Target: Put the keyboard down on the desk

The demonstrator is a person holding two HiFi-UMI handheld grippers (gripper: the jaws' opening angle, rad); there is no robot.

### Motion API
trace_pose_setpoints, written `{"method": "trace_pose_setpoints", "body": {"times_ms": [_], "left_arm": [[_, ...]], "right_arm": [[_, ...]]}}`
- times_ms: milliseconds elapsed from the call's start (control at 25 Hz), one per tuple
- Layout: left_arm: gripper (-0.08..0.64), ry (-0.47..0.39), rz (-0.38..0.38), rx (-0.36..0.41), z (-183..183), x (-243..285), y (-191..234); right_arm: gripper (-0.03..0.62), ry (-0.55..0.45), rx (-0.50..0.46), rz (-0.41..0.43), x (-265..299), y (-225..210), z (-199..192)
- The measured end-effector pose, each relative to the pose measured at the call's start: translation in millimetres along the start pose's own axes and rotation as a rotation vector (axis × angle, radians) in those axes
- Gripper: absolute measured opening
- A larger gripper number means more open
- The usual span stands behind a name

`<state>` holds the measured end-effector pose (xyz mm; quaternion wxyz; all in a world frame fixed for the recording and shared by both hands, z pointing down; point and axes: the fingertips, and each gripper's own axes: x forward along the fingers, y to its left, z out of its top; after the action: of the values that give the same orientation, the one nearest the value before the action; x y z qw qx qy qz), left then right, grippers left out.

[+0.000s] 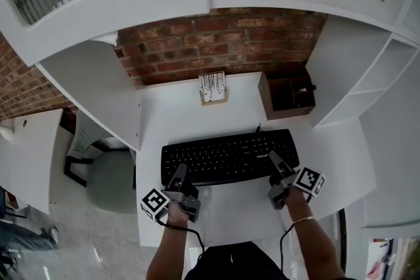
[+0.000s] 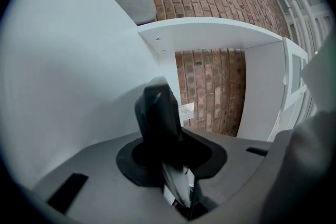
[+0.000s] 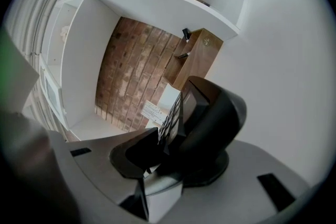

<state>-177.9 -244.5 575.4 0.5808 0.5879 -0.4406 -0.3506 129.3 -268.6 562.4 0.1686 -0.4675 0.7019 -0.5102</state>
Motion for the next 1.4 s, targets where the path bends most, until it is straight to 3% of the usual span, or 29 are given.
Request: {"method": "trace_pose_setpoints", "body": {"times_ms": [240, 640, 880, 1120, 1400], "left_arm": [[0.094, 0.006, 0.063, -0.008, -3.8, 0.9, 8.1], [0.098, 0.01, 0.126, -0.001, -10.8, 0.8, 11.8], [0.116, -0.005, 0.182, -0.01, -15.1, -3.5, 16.0], [0.127, -0.009, 0.231, -0.016, -16.1, -8.3, 18.0], [0.152, 0.017, 0.331, 0.027, -18.4, -13.5, 21.2]], "right_arm": [[0.119, 0.016, 0.052, 0.001, -3.0, -4.6, -0.1], [0.124, 0.095, 0.022, -0.012, -6.9, -5.5, -8.5], [0.147, 0.15, -0.021, -0.066, -9.5, 0.5, -8.8], [0.202, 0.184, 0.038, -0.094, -13.9, 4.5, -12.1], [0.239, 0.207, 0.001, -0.174, -17.2, 3.4, -15.5]]}}
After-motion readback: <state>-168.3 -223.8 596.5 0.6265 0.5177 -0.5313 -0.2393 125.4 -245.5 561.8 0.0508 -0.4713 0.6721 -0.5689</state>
